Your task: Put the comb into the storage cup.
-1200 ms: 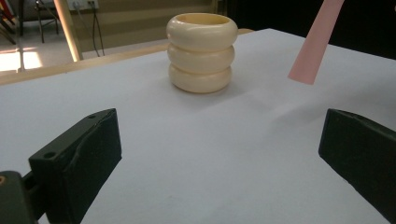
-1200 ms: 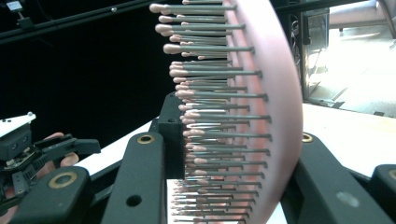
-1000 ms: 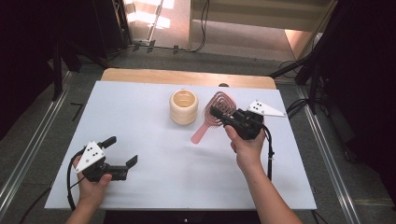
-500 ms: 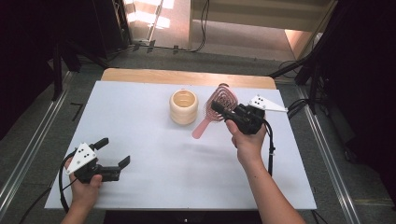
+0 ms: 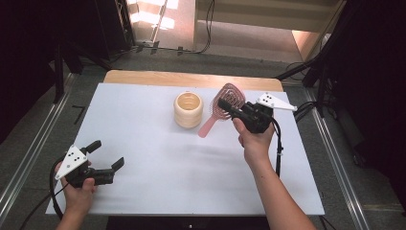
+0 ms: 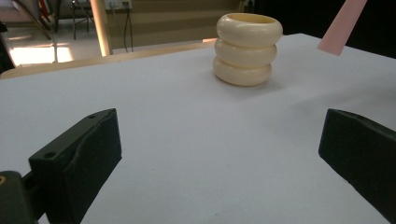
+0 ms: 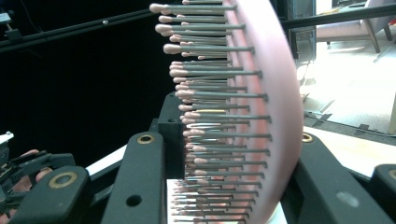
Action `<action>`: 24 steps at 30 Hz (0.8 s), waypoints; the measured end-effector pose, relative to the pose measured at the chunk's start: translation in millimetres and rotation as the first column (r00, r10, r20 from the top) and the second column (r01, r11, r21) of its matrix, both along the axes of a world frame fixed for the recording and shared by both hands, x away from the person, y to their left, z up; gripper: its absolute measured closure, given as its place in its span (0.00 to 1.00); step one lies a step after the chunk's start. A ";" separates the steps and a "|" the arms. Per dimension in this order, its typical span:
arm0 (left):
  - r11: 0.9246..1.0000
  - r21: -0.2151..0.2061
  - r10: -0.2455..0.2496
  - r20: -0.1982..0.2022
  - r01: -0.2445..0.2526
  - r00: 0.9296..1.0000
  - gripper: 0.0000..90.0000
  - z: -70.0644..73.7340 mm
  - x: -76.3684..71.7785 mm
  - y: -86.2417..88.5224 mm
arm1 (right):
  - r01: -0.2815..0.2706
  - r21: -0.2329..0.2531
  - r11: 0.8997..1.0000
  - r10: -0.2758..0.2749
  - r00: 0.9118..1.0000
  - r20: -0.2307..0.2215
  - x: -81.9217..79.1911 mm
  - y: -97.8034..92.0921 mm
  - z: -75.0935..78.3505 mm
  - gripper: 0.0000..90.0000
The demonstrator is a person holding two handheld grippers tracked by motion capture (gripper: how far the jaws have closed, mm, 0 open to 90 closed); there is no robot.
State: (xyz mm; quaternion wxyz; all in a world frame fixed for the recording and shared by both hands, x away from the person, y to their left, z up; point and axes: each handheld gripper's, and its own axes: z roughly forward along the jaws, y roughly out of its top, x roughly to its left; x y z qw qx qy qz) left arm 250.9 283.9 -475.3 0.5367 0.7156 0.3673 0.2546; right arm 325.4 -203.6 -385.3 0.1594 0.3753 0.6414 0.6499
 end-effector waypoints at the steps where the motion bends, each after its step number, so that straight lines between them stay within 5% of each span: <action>1: 1.000 0.009 0.001 -0.001 -0.001 1.000 0.00 -0.1 0.1 1.2 | 0.000 -0.001 1.000 0.000 1.000 0.000 0.4 0.0 0.5 0.69; 24: 1.000 -0.011 0.011 -0.010 -0.011 1.000 0.00 -6.6 1.5 5.3 | 0.008 0.008 1.000 -0.008 1.000 0.027 11.8 1.2 14.5 0.69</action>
